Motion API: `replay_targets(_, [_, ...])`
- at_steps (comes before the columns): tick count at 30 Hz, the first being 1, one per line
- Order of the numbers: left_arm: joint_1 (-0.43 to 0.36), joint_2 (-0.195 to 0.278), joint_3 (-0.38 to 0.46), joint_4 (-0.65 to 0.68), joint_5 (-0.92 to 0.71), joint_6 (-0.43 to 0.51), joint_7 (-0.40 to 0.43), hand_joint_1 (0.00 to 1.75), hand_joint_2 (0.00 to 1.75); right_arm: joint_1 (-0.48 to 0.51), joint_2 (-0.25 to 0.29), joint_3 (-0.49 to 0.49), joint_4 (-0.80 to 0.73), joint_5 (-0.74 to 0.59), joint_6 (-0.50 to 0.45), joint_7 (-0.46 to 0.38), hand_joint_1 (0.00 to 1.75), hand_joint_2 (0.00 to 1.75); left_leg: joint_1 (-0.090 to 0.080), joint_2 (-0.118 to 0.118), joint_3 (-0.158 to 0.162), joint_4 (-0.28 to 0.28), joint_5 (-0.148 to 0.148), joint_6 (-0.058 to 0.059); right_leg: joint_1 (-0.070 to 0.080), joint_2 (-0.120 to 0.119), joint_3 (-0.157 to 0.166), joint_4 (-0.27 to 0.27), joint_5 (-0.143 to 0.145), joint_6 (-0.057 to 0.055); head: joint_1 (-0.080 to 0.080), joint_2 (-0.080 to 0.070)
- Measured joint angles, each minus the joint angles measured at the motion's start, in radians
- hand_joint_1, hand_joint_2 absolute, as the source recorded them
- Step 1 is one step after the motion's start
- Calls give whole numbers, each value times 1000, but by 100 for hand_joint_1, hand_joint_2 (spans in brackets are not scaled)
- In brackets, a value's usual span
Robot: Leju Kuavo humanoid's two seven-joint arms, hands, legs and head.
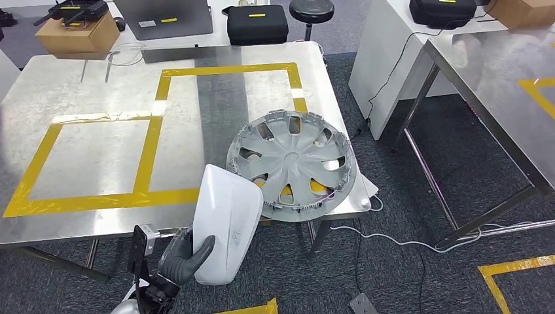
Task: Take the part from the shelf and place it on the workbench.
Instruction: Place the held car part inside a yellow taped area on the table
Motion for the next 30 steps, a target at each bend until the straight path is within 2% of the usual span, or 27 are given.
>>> replay_targets(13, [-2,15,0,-58,-33,39,-25,175,175,-19,3,13,18,-35,14,-31,0,175,0,0,0,0,0,0,0,0,0,0,0,0,0,0])
replay_targets(19, [-13,29,6,-100,-158,82,-40,175,175,-34,23,13,32,-49,27,-57,0,175,0,0,0,0,0,0,0,0,0,0,0,0,0,0])
replay_targets(24, [-41,77,36,-153,-321,64,-41,175,175,-45,37,13,59,-58,58,-81,0,175,0,0,0,0,1,-1,0,0,0,0,0,0,0,0])
replay_targets(30, [-96,147,149,-202,-270,-46,-42,175,175,-57,54,13,107,-71,89,-98,0,175,1,0,0,0,2,-2,0,0,0,1,0,-1,0,0])
